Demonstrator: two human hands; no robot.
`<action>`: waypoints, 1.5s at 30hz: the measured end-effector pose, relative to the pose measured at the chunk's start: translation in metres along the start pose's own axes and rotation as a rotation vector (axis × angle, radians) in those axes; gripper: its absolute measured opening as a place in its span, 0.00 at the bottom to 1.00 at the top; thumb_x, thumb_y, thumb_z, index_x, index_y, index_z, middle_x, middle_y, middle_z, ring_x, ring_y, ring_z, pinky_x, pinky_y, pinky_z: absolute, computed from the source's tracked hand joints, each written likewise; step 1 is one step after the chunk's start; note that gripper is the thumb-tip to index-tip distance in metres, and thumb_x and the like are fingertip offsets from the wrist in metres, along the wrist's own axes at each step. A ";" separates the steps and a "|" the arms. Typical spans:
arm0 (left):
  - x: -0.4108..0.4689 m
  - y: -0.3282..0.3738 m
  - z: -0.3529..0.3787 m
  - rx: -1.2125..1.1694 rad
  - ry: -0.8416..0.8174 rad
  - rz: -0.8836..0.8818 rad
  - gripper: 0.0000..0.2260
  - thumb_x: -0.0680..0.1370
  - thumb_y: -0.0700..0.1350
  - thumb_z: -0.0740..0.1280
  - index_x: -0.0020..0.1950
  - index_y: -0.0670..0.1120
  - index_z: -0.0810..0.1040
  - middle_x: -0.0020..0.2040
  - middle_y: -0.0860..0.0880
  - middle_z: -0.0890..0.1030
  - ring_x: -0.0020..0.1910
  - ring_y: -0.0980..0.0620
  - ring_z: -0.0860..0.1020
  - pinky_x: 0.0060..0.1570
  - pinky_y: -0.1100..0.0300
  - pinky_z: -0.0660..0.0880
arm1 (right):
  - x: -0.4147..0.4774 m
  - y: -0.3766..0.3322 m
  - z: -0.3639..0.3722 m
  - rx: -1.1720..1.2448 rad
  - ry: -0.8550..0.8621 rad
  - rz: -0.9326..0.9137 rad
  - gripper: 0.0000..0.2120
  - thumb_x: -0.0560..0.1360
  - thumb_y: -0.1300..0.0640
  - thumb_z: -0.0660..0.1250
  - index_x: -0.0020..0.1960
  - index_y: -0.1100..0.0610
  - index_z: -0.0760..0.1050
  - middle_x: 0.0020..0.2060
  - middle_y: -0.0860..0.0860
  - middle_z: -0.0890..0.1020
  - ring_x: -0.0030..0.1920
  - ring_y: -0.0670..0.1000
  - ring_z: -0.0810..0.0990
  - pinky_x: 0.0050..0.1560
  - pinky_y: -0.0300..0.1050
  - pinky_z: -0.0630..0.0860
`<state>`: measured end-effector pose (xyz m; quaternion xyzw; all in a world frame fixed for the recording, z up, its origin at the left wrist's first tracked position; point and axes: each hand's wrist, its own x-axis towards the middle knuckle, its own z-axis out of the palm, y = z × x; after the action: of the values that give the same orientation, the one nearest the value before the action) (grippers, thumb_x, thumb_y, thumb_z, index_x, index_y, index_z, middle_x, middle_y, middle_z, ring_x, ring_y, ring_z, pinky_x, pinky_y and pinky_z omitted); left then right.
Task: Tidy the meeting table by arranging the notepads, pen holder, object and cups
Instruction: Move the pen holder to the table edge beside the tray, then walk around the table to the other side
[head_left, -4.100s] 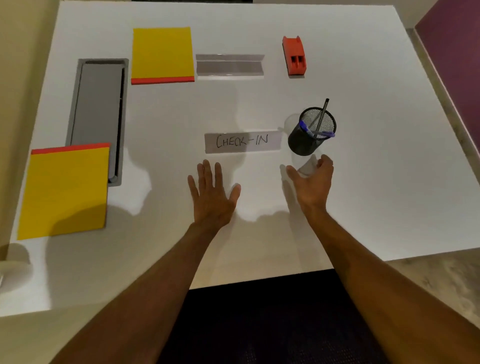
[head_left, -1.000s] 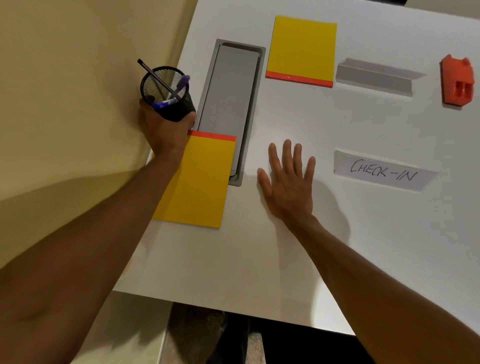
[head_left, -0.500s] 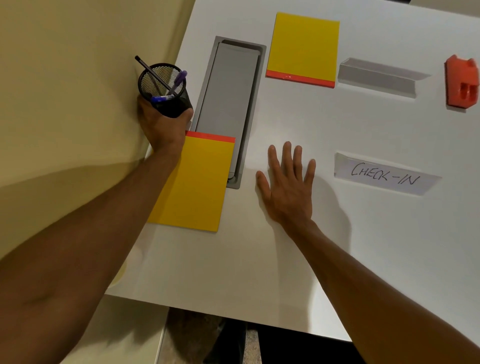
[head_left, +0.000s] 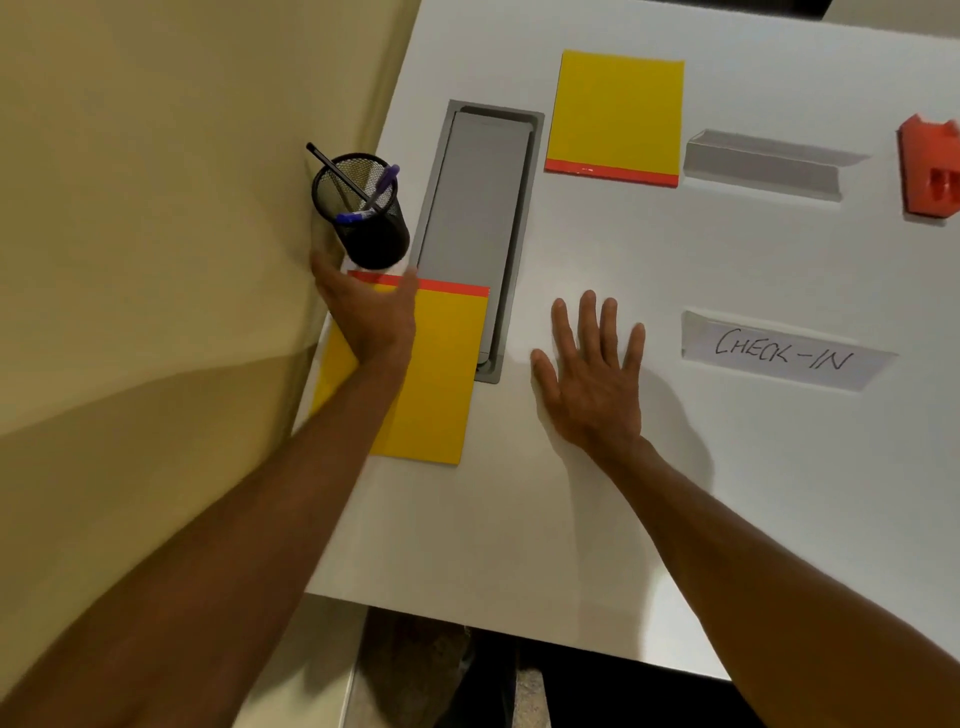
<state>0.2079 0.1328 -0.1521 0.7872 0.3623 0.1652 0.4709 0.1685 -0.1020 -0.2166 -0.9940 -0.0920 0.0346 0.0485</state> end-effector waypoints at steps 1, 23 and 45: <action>-0.018 -0.001 -0.005 0.008 -0.025 0.000 0.42 0.72 0.49 0.76 0.78 0.42 0.55 0.76 0.42 0.63 0.74 0.44 0.66 0.70 0.55 0.69 | 0.000 0.000 -0.001 -0.006 -0.030 -0.004 0.33 0.82 0.35 0.41 0.81 0.49 0.40 0.81 0.56 0.42 0.80 0.59 0.39 0.76 0.68 0.43; -0.228 0.098 -0.091 0.673 -0.663 0.791 0.31 0.80 0.66 0.46 0.80 0.57 0.44 0.81 0.49 0.44 0.80 0.48 0.42 0.76 0.44 0.38 | -0.153 0.074 -0.215 0.117 -0.390 -0.113 0.33 0.81 0.40 0.57 0.81 0.48 0.51 0.81 0.53 0.49 0.78 0.59 0.58 0.75 0.57 0.60; -0.681 0.245 -0.075 0.483 -0.984 1.289 0.34 0.77 0.69 0.45 0.81 0.56 0.45 0.82 0.50 0.45 0.80 0.49 0.44 0.77 0.43 0.42 | -0.585 0.313 -0.362 0.296 0.100 0.452 0.33 0.81 0.38 0.56 0.81 0.45 0.48 0.81 0.54 0.53 0.80 0.55 0.54 0.76 0.55 0.54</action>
<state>-0.2007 -0.3865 0.1520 0.9011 -0.3784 -0.0420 0.2075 -0.3208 -0.5497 0.1460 -0.9719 0.1405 0.0086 0.1889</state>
